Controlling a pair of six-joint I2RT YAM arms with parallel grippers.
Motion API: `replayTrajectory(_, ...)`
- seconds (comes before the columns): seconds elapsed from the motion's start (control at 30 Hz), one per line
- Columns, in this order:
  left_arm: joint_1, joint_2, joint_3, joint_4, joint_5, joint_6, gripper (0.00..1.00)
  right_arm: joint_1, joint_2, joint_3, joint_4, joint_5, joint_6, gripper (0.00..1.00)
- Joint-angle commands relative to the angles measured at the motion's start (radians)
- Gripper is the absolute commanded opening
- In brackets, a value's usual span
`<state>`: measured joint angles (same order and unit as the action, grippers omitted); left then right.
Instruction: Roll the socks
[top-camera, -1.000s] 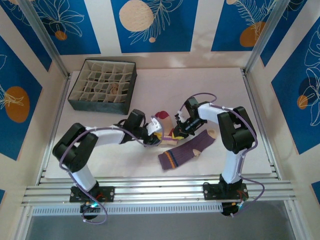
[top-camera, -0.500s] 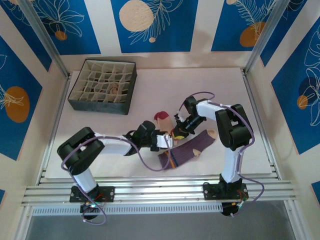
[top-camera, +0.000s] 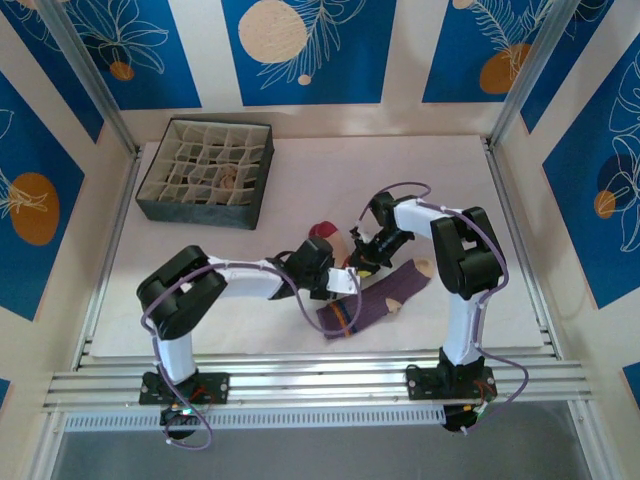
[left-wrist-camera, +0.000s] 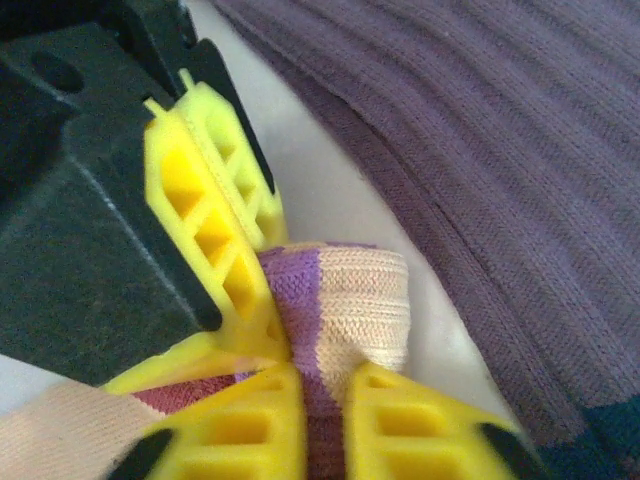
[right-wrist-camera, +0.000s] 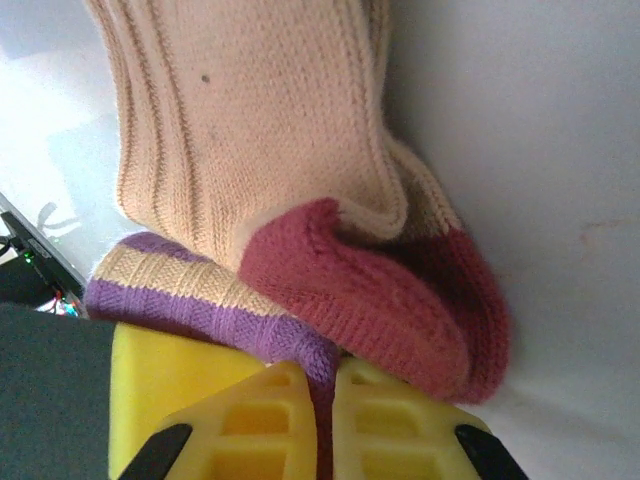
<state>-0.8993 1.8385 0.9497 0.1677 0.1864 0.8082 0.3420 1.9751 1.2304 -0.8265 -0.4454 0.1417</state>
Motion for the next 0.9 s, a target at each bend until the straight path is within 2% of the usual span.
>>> replayTrajectory(0.0, 0.007, 0.060, 0.061, -0.216, 0.096, -0.023, 0.00, 0.020, 0.003, -0.018, -0.007, -0.034, -0.008, 0.18)
replayTrajectory(0.07, 0.020, 0.064, 0.088, -0.258, 0.162, -0.059, 0.00, 0.016, -0.019, -0.025, 0.007, -0.040, -0.003, 0.34)
replayTrajectory(0.2, 0.059, 0.086, 0.154, -0.349, 0.284, -0.139, 0.00, -0.002, -0.072, -0.048, 0.044, -0.042, 0.009, 0.46)
replayTrajectory(0.47, 0.154, 0.184, 0.319, -0.524, 0.472, -0.321, 0.00, -0.054, -0.201, -0.141, 0.149, -0.049, 0.068, 0.49)
replayTrajectory(0.67, 0.195, 0.256, 0.393, -0.608, 0.532, -0.395, 0.00, -0.060, -0.240, -0.193, 0.196, -0.066, 0.089, 0.50)
replayTrajectory(0.87, 0.233, 0.300, 0.408, -0.613, 0.568, -0.489, 0.00, -0.056, -0.215, -0.212, 0.232, -0.076, 0.106, 0.50)
